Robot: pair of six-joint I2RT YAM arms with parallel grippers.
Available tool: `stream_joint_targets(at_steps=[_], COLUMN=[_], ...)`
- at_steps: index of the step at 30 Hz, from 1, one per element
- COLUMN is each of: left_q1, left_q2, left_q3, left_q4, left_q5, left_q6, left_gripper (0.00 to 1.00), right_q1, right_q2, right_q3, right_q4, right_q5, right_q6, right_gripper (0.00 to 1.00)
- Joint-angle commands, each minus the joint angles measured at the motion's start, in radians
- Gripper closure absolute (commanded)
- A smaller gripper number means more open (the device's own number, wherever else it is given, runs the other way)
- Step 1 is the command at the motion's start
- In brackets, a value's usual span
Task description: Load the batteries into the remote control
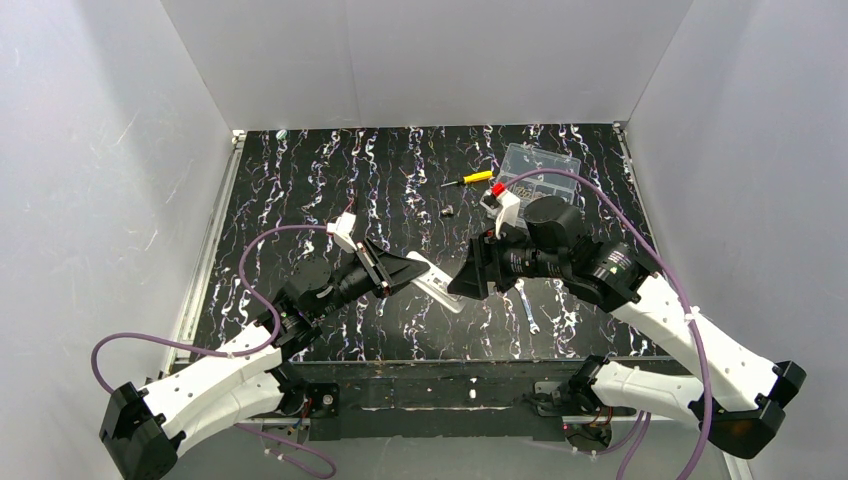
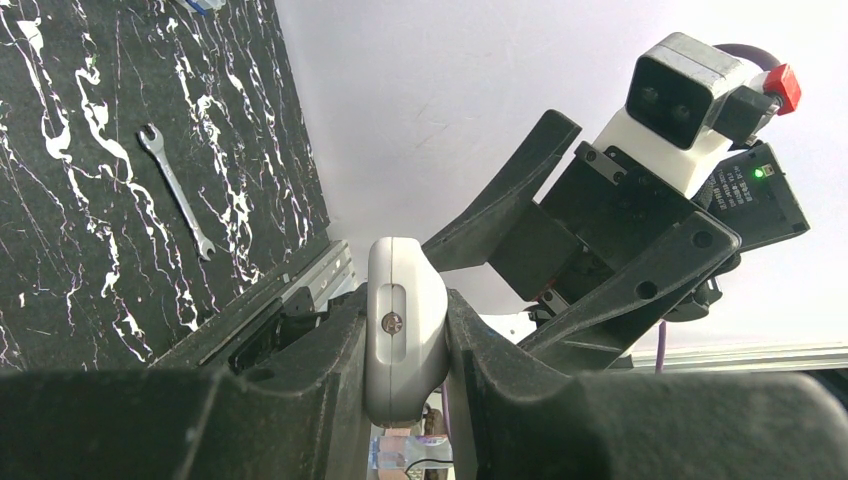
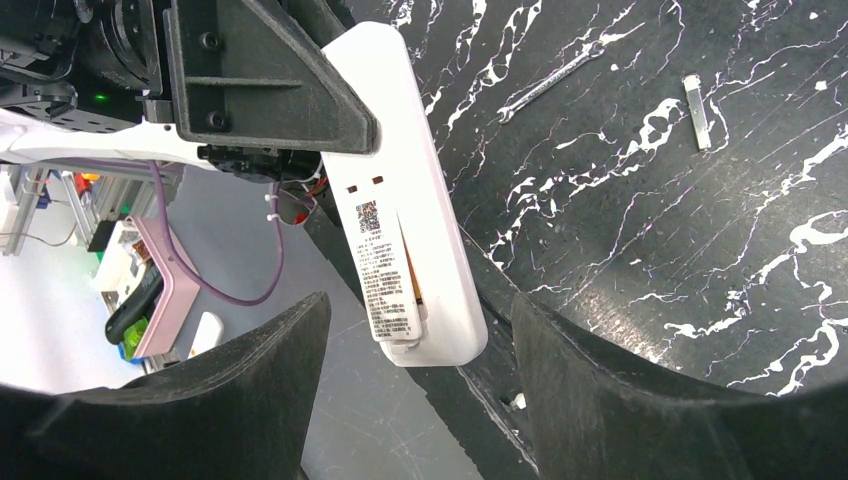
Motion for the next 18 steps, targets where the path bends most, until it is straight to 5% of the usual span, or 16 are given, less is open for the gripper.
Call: stream_joint_targets(at_steps=[1, 18], left_q1=[-0.003, -0.002], left_q2=[-0.015, -0.011], left_q3=[0.013, 0.019], left_q4=[0.104, 0.114], left_q5=[0.012, 0.013], left_q6=[-0.002, -0.008], left_gripper=[1.0, 1.0], right_q1=[-0.006, -0.027], right_q2=[-0.011, 0.021], right_q3=[-0.01, -0.035], right_q4=[0.039, 0.052], right_q5=[-0.012, 0.008], right_q6=[0.009, 0.027], right_gripper=[0.26, 0.26])
